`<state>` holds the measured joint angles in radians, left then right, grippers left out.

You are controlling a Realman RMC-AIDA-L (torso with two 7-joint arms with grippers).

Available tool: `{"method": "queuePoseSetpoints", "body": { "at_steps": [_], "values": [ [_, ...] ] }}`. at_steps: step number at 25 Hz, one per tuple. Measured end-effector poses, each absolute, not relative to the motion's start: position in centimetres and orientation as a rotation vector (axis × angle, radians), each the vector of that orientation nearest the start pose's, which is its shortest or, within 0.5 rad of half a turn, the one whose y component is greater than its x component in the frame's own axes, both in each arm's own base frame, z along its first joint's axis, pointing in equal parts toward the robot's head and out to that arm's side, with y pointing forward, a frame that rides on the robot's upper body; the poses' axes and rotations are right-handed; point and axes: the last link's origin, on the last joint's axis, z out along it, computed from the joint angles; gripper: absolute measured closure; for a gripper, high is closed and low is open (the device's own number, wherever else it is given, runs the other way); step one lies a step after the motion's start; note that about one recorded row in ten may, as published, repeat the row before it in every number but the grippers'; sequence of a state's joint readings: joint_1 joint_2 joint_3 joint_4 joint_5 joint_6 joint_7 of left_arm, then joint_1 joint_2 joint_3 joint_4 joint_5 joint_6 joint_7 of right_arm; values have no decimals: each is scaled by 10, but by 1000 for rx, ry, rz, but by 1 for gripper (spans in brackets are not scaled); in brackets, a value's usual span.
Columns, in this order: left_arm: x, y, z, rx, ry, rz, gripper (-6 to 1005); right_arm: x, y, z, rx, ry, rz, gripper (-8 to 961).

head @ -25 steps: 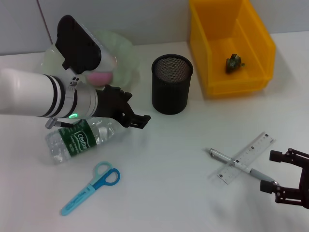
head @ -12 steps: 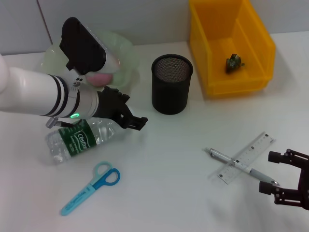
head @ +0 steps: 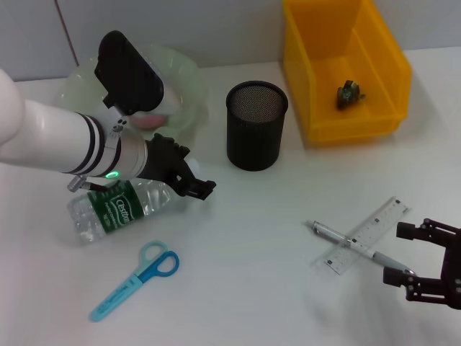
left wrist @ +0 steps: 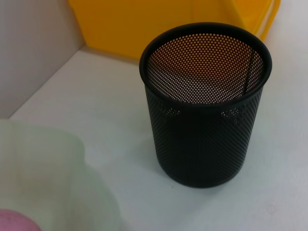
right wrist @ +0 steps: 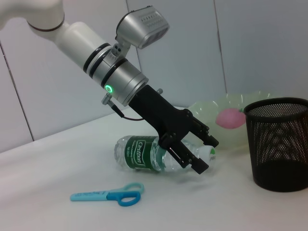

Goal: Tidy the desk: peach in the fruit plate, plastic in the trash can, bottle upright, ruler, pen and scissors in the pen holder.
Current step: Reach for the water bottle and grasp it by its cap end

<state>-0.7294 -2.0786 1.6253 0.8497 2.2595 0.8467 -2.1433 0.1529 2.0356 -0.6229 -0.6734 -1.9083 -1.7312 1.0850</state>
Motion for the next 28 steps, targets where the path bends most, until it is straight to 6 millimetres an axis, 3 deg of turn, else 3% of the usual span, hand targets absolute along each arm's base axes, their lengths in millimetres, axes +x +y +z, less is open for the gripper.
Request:
{"method": "queuePoseSetpoints", "body": {
  "at_steps": [28],
  "values": [
    [-183, 399, -94, -2674, -359, 260, 188, 352, 212, 32, -2565, 625, 710, 104]
  ]
}}
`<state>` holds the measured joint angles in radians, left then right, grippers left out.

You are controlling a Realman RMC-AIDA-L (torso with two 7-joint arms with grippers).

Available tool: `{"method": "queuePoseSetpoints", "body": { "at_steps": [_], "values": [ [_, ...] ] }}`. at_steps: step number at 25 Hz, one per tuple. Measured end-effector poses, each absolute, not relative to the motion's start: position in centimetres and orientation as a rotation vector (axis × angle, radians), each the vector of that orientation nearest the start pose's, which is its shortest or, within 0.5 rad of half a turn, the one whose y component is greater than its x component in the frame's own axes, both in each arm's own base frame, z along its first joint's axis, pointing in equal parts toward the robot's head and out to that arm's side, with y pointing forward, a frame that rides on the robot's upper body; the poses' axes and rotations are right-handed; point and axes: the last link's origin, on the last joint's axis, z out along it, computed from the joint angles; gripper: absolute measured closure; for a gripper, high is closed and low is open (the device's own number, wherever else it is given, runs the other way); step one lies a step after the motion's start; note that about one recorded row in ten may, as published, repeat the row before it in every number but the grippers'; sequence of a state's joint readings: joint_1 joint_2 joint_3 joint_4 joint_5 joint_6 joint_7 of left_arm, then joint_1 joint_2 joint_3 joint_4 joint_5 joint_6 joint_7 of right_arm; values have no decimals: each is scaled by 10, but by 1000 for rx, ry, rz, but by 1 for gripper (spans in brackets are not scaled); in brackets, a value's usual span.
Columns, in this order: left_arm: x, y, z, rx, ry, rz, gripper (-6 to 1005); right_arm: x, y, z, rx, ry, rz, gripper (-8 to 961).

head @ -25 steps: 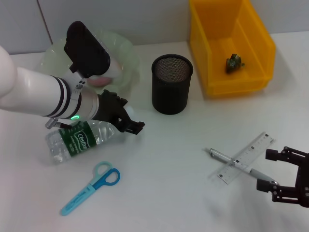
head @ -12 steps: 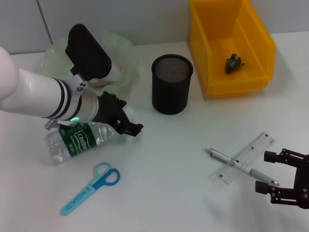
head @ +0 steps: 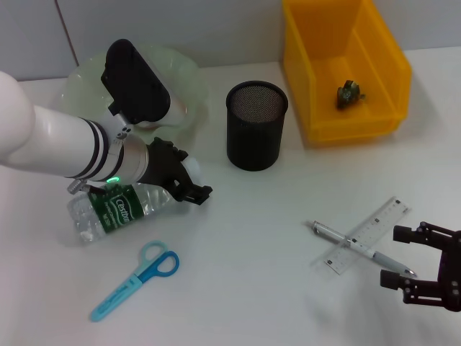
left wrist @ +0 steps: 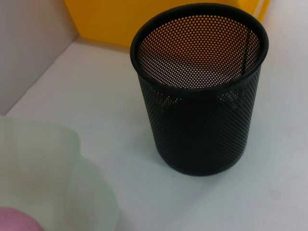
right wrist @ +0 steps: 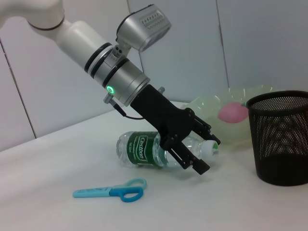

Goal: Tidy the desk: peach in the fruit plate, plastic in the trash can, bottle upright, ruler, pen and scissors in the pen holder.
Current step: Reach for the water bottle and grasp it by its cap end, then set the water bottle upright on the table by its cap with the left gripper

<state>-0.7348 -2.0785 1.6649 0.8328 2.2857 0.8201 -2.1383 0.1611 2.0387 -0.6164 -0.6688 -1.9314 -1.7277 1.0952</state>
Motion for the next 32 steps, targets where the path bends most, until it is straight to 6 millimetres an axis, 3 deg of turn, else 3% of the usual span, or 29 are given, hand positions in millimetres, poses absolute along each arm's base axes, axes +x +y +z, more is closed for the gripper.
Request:
{"method": "queuePoseSetpoints", "body": {
  "at_steps": [9, 20, 32],
  "values": [
    [-183, 398, -96, -2677, -334, 274, 262, 352, 212, 32, -2563, 628, 713, 105],
    [-181, 398, -97, -2690, -268, 303, 513, 349, 213, 33, -2567, 647, 730, 104],
    [-173, 391, -95, -2722, -256, 279, 540, 348, 215, 33, -2570, 644, 734, 104]
  ]
}}
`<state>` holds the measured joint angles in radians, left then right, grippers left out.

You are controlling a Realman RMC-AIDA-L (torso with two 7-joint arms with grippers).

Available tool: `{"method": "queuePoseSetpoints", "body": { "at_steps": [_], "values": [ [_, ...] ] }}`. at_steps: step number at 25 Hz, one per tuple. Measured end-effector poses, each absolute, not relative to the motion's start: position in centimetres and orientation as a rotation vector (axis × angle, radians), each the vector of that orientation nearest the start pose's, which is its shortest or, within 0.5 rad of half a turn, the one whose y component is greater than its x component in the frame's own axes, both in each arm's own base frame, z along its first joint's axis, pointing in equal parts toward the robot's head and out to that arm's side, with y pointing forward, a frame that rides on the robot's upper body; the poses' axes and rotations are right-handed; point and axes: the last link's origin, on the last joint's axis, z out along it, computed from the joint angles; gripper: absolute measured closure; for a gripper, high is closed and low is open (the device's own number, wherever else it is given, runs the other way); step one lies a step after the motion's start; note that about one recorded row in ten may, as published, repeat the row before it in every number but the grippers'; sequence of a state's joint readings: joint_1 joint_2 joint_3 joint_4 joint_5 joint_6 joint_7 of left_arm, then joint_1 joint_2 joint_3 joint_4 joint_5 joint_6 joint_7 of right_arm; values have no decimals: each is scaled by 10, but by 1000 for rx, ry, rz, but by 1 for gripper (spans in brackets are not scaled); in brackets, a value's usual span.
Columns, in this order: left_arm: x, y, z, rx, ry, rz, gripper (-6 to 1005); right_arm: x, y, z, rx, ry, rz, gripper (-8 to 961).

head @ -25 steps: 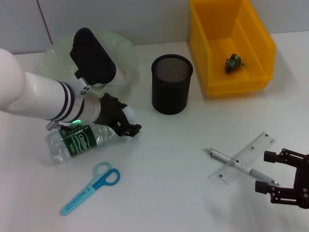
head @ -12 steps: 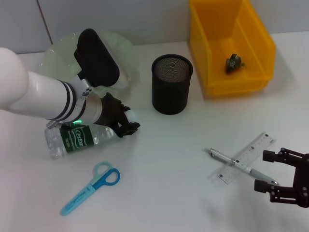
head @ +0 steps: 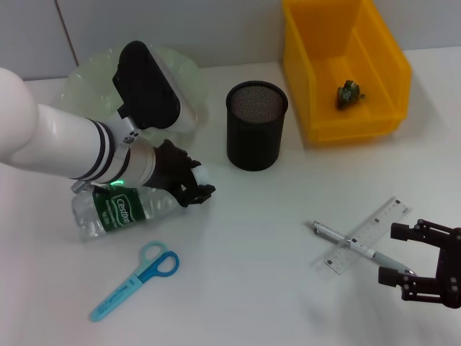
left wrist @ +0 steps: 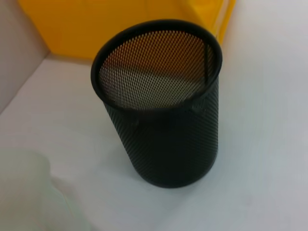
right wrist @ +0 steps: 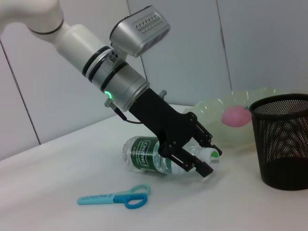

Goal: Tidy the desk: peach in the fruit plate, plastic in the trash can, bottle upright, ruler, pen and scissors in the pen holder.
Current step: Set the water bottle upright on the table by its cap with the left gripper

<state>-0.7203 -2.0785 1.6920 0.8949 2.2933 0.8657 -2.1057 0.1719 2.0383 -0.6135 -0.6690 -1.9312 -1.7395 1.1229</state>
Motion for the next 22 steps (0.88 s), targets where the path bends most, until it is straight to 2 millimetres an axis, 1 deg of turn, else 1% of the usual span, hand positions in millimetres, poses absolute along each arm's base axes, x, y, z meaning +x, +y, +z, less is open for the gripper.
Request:
{"method": "queuePoseSetpoints", "body": {
  "at_steps": [10, 22],
  "values": [
    [-169, 386, -85, -2700, -268, 198, 541, 348, 216, 33, -2571, 648, 736, 104],
    [-163, 382, -76, -2691, -284, 90, 543, 344, 222, 34, -2580, 644, 739, 104]
  ]
}}
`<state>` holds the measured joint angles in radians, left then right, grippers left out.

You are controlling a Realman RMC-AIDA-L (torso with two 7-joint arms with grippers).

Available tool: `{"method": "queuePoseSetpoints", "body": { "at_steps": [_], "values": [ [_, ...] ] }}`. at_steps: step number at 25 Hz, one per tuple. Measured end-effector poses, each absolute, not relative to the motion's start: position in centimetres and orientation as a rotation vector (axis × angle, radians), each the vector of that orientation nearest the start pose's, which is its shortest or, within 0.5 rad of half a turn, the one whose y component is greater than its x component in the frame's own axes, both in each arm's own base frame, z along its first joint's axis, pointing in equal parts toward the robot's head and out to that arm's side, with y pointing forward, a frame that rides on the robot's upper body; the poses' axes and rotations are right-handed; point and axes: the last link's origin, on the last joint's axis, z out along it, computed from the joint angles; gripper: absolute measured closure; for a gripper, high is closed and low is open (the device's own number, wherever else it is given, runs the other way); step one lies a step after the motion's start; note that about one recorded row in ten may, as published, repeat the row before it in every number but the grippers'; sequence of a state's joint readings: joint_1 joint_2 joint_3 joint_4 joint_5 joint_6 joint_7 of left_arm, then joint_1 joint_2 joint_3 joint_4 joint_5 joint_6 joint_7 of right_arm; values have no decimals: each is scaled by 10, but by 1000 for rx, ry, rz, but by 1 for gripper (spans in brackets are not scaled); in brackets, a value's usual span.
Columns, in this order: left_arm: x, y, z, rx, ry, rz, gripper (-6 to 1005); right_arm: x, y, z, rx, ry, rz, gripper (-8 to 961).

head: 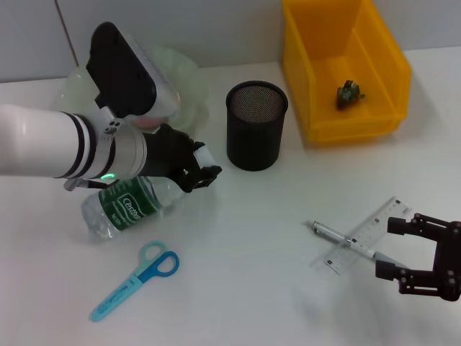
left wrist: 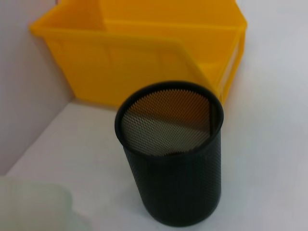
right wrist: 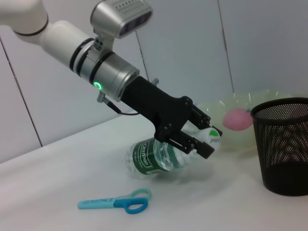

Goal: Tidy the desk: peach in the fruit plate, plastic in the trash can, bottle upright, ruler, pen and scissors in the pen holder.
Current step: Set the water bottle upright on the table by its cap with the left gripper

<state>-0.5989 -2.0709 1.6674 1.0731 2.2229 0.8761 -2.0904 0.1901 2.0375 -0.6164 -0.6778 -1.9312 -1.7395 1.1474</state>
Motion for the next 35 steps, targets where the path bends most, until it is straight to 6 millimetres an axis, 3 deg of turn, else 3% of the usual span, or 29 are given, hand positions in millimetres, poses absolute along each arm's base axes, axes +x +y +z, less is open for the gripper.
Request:
{"method": "queuePoseSetpoints", "body": {
  "at_steps": [17, 35],
  "values": [
    [-158, 378, -56, -2660, -306, -124, 547, 342, 224, 33, -2584, 648, 745, 104],
    [-160, 379, -44, -2618, -317, -232, 551, 341, 225, 33, -2590, 650, 748, 104]
  ]
}}
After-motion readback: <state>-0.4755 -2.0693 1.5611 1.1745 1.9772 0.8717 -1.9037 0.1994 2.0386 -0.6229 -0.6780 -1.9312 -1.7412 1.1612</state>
